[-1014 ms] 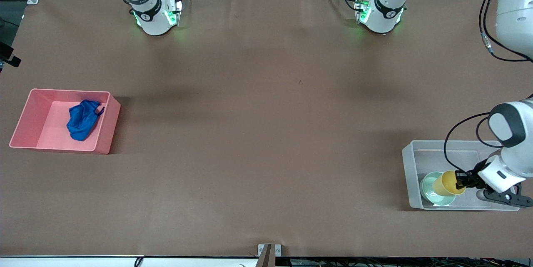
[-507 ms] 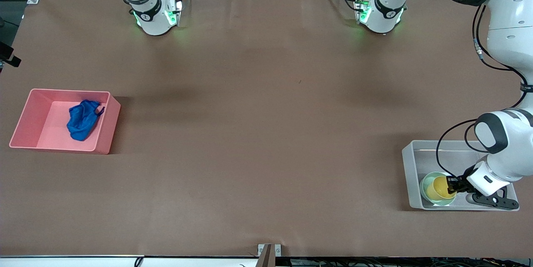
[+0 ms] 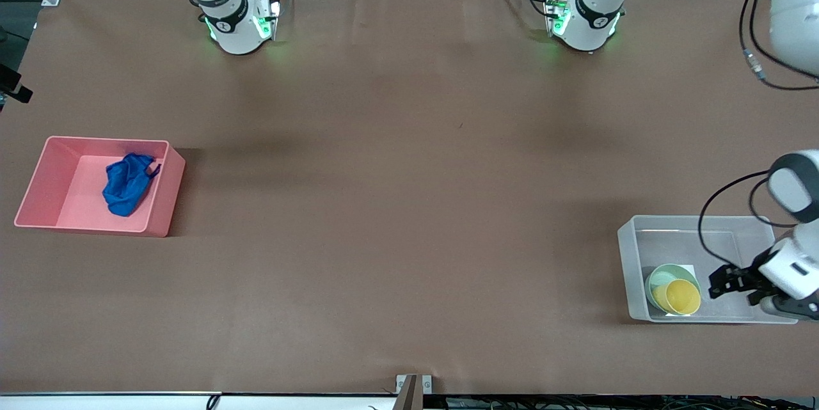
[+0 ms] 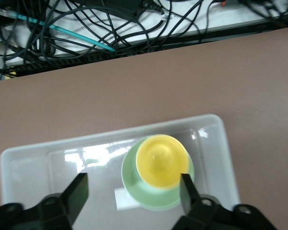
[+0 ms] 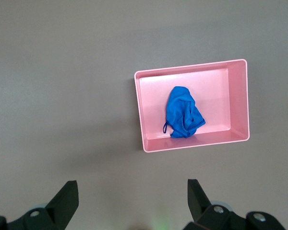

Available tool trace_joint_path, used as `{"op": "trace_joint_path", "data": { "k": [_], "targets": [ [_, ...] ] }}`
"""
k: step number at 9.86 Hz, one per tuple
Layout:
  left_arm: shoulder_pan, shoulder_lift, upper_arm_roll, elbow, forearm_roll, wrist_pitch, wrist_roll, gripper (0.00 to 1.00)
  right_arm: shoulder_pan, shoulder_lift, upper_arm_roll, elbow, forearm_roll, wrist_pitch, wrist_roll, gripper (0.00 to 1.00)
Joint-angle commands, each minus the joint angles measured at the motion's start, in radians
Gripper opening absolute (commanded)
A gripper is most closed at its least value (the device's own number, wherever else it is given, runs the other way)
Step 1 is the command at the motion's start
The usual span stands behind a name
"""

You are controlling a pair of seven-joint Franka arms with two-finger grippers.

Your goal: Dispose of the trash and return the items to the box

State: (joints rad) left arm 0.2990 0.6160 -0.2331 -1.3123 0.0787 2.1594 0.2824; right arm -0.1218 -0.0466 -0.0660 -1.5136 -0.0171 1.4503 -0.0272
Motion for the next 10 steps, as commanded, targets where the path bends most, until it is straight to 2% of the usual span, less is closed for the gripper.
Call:
{"op": "trace_joint_path", "data": {
  "k": [1, 4, 5, 9, 10],
  "targets": [
    [-0.006, -0.201, -0.023, -0.152, 0.027, -0.151, -0.072, 1.00, -0.002, -0.018, 0.002, -0.017, -0.003, 0.001, -0.010, 1.00],
    [-0.018, -0.473, -0.055, -0.323, 0.018, -0.260, -0.095, 1.00, -0.002, -0.018, 0.002, -0.017, -0.003, 0.001, -0.010, 1.00],
    [-0.076, -0.525, -0.031, -0.332, 0.015, -0.320, -0.095, 1.00, -0.002, -0.018, 0.002, -0.017, -0.003, 0.001, -0.010, 1.00],
    [-0.276, -0.671, 0.177, -0.332, -0.065, -0.490, -0.091, 1.00, -0.001, -0.018, 0.000, -0.011, -0.003, 0.007, -0.014, 1.00],
    [-0.281, -0.694, 0.182, -0.332, -0.065, -0.530, -0.095, 1.00, 0.002, -0.016, -0.003, -0.008, -0.009, 0.010, -0.026, 1.00]
  ]
}}
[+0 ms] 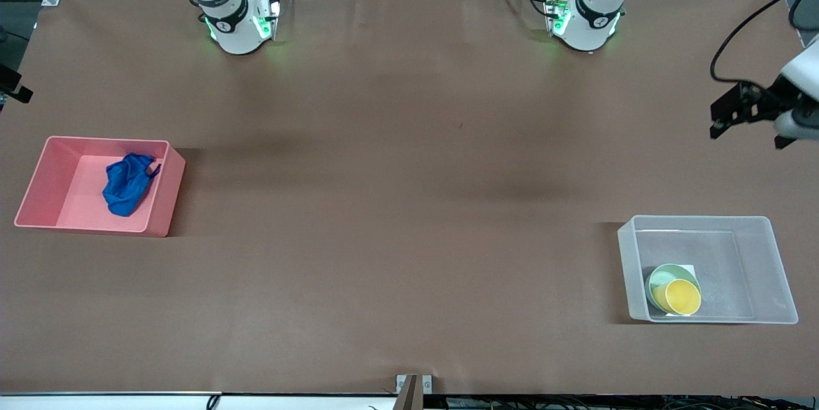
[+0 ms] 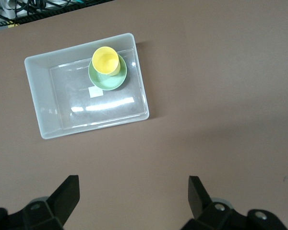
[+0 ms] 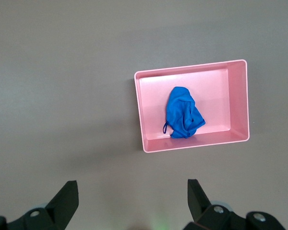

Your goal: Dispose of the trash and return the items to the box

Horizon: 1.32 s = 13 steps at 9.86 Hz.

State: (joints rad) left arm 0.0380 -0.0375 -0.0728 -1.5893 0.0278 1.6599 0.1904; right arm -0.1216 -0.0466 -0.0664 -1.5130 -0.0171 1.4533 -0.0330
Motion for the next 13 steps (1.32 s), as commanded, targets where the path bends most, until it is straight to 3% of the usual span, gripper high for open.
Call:
{"op": "trace_joint_path", "data": {
  "k": [1, 4, 7, 13],
  "targets": [
    [-0.036, -0.048, 0.027, -0.051, -0.013, -0.054, -0.008, 1.00, 0.013, -0.016, -0.006, -0.007, -0.018, 0.006, -0.024, 1.00],
    [-0.067, -0.019, 0.034, 0.023, -0.011, -0.065, -0.095, 1.00, 0.011, -0.012, -0.007, 0.007, -0.020, 0.006, -0.025, 1.00],
    [-0.099, -0.012, 0.086, 0.016, -0.022, -0.106, -0.106, 1.00, 0.007, -0.012, -0.007, 0.007, -0.015, 0.004, -0.025, 1.00],
    [-0.087, -0.010, 0.085, -0.017, -0.062, -0.104, -0.149, 1.00, 0.007, -0.013, -0.007, 0.007, -0.014, 0.001, -0.027, 1.00]
  ]
}}
